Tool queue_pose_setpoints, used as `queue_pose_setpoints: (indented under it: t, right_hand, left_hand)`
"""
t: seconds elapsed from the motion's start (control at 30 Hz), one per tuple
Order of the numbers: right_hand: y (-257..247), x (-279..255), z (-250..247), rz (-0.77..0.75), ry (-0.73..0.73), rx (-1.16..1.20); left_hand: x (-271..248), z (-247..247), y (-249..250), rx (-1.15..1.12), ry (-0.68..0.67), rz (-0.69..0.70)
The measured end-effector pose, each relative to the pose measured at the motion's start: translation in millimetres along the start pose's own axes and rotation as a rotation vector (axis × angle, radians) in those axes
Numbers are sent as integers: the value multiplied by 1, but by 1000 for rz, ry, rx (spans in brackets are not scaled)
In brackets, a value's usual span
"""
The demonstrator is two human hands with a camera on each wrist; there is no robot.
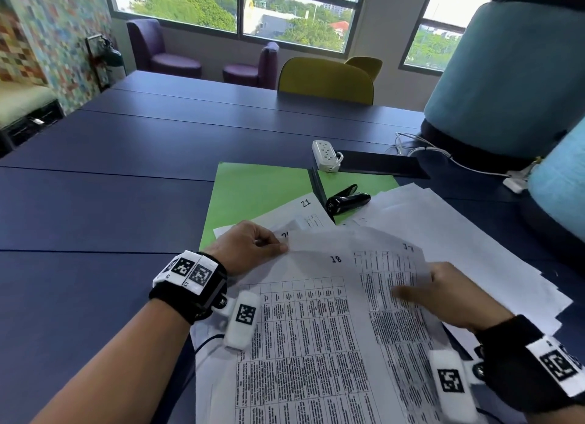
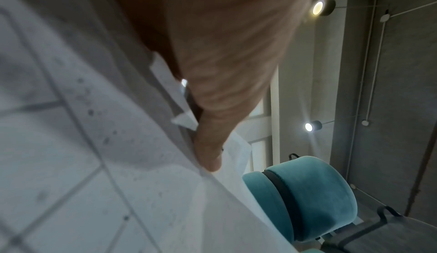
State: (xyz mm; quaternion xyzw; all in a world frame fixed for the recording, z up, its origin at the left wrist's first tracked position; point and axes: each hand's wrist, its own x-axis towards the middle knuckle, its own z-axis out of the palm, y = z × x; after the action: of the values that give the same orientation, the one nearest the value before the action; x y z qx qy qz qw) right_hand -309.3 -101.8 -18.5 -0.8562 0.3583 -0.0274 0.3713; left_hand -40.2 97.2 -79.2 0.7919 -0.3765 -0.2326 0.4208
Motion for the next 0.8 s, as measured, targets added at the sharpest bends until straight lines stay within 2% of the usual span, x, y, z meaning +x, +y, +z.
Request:
queue_pose_setpoints:
  t: [0.03, 0.1, 0.17, 0.27, 0.3, 0.37, 0.43, 0.5, 0.57, 0.6, 0.7, 0.8]
  right_hand:
    - [8, 1, -7, 26, -23, -95]
    - [21, 2, -25, 80, 18, -275]
    - [29, 4, -46, 117, 82, -359]
    - [25, 5, -79, 60, 296, -138]
    - [20, 5, -86, 51, 313, -37]
    - [15, 6, -87, 81, 155, 18]
    - [16, 7, -67, 121, -66, -72]
    - [20, 9, -39, 134, -214, -119]
    - [26, 18, -26, 102, -219, -159]
    - [29, 25, -26, 82, -131, -144]
    - [13, 44, -50, 7, 300, 32]
    - [-20, 55, -89, -128, 627, -2]
  left_hand:
    - [0, 0, 0, 1, -2, -6]
    - [0, 1, -1, 6, 2, -8]
    - [0, 1, -1, 13, 6, -11]
    - [1, 0, 0, 11, -2, -10]
    - [2, 1, -1, 9, -5, -10]
    - [2, 1, -2, 13, -1, -10]
    - [2, 2, -1, 23, 14, -3]
    - [2, 2, -1, 32, 21, 3]
    - [1, 2, 0, 20, 23, 8]
    - [1, 2, 0, 23, 23, 11]
    - [1, 2, 0, 44, 31, 13]
    - [2, 2, 0, 47, 27, -2]
